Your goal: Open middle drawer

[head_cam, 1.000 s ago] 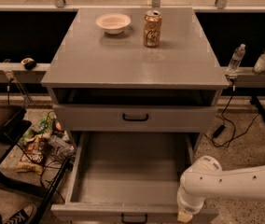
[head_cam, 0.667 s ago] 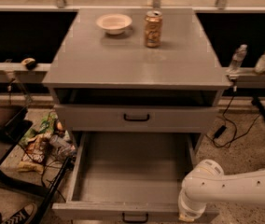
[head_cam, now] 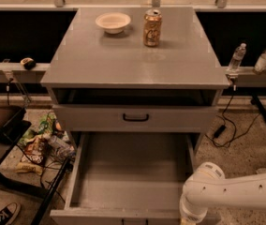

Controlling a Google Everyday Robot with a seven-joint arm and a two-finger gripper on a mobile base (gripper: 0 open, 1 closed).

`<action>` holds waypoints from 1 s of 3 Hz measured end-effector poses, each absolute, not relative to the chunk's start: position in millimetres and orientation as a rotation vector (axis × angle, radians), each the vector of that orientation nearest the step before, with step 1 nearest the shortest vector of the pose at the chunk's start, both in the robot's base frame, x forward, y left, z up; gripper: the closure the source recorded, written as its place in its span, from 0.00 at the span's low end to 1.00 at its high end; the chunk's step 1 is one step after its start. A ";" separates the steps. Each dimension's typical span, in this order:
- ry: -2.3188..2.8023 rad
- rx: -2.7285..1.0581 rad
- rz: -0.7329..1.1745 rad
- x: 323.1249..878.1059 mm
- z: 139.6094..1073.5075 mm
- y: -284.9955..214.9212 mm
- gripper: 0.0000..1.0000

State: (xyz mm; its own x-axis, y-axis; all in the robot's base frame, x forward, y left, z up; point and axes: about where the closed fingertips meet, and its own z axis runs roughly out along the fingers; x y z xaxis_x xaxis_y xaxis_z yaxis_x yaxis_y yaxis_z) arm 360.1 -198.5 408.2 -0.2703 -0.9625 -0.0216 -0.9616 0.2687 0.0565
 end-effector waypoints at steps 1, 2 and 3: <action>-2.485 1.884 -0.075 352.5 409.1 -201.0 1.00; -2.502 1.893 -0.049 346.9 413.6 -201.6 1.00; -2.501 1.889 -0.040 342.0 413.3 -203.1 1.00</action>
Offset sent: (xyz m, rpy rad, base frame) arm -0.2761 -0.1343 0.1041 -0.3806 -0.0786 0.0065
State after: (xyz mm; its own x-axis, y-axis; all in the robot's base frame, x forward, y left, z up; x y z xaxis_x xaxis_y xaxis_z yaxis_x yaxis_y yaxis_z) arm 342.0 -203.1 413.3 -0.2737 -0.9618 -0.0094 -0.9616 0.2734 0.0245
